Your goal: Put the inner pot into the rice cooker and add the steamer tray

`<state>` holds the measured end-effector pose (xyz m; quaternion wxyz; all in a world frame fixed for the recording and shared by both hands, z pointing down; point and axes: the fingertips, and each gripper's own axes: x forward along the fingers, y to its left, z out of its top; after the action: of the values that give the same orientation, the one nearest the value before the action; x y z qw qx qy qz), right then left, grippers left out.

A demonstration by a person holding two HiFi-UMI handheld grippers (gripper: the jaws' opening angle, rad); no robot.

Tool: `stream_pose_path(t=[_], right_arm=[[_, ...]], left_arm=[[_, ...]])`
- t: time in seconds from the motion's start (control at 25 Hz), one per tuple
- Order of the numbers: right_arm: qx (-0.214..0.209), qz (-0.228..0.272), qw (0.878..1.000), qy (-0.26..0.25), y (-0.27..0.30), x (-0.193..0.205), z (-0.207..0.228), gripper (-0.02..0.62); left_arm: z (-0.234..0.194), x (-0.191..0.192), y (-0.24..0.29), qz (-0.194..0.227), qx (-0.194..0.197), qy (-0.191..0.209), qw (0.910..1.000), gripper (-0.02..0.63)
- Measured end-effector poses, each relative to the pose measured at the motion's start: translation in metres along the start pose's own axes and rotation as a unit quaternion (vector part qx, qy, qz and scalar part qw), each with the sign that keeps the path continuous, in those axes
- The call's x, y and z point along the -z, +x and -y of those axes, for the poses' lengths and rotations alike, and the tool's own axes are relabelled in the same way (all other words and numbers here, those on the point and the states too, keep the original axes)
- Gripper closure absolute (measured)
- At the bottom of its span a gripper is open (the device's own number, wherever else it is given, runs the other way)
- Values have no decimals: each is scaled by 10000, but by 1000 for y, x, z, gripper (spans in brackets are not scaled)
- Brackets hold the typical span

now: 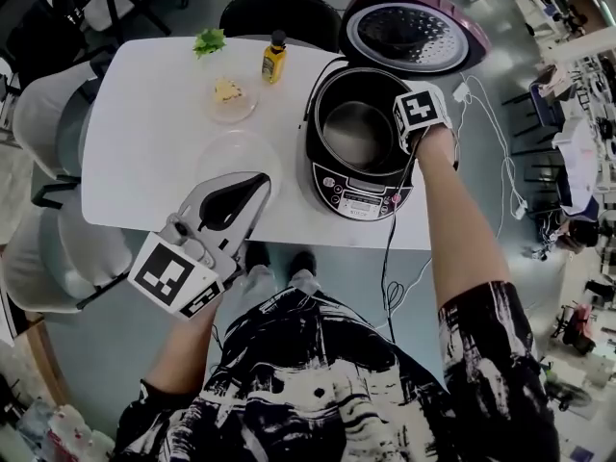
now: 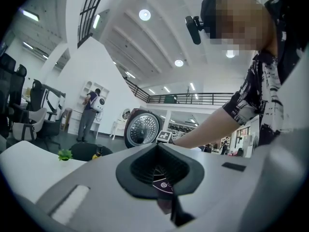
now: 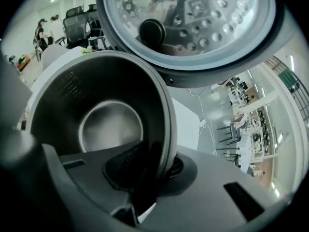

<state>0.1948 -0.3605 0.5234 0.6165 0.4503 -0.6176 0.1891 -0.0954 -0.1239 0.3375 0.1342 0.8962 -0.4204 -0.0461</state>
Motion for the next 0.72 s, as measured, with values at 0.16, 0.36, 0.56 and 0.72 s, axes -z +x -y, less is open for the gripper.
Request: stream_pose_path(t=[0.16,0.36,0.56,0.72], right_arm=[[39,-75,9999,-87,4,4,0,555],[-5,-94,9999,-114,9,6,-1,543],[-174,80,9997,-131,8,6,-3,535],[-561,251,9981,31,5,11,-2,506]], left_arm=[[-7,1,-5,35,-52,-43,10000,601],[-14,1,-8,92,-67,-84,9999,601],[-15,1,-10,118,-34,-108,9999,601],[-15,0,-10,118,-12,-101,9999,601]])
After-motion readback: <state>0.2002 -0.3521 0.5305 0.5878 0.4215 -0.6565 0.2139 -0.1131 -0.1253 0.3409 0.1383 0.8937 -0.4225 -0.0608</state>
